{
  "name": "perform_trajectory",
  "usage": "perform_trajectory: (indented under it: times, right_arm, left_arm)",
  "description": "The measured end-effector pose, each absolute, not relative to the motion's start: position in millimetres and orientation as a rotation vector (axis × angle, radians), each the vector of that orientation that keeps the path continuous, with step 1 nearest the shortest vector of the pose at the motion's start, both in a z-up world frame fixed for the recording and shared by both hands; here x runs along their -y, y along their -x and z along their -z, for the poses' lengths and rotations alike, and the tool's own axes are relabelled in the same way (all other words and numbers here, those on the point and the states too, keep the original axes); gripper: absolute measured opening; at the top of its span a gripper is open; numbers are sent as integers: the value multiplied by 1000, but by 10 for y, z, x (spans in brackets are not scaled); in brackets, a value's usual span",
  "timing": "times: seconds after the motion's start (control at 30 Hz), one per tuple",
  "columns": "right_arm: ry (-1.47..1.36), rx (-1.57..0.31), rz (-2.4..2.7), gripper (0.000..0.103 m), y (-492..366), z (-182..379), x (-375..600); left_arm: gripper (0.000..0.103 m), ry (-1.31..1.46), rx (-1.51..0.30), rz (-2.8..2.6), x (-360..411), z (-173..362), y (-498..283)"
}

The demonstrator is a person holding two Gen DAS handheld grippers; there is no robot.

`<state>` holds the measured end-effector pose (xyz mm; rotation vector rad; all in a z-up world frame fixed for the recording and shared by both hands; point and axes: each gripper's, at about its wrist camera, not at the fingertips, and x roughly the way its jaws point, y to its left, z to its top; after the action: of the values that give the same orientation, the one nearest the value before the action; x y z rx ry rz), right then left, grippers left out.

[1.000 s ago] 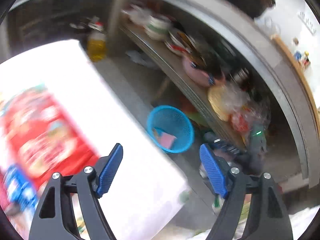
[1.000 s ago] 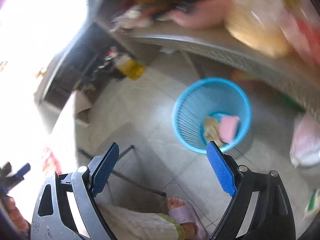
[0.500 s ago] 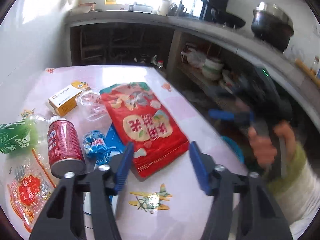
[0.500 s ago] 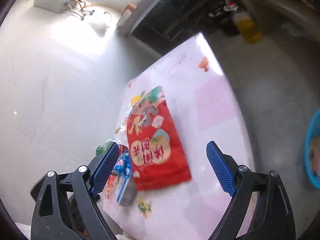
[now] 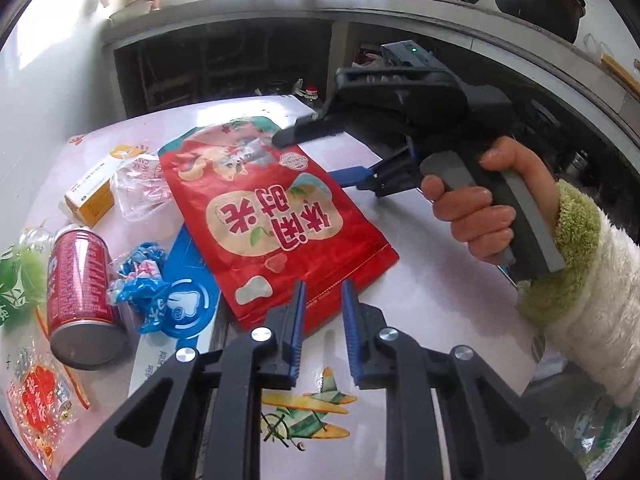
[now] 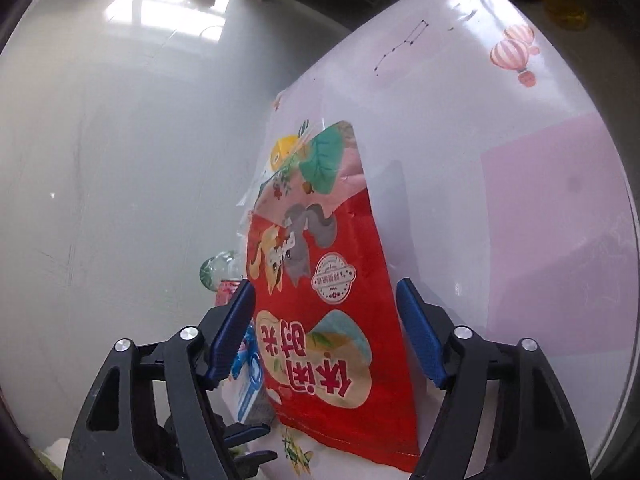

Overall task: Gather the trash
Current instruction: 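Grasp the red snack bag edge with the right gripper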

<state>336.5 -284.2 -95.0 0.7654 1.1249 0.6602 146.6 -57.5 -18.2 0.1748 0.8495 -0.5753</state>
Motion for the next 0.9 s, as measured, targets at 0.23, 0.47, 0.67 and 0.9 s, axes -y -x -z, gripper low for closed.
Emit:
perform_trajectory:
  times: [0.23,0.47,0.67,0.9]
  right_arm:
    - [-747,-1154,-639,12,-3052,990,2871]
    - [-788,-1069,-543,3,-2461,825,3137]
    - [-845,-1025,-465,2,-1821,765,3461]
    - [-812,-1017,-458,13,-1649,828,3315]
  left_arm:
    - [14,-165,-889,588,655,288,-1506]
    - [14,-133,-886,662,727,254,-1398]
    - [14,-137,-962,696,807,412,-1343]
    - [14,-154,-994,712,923,491,-1336]
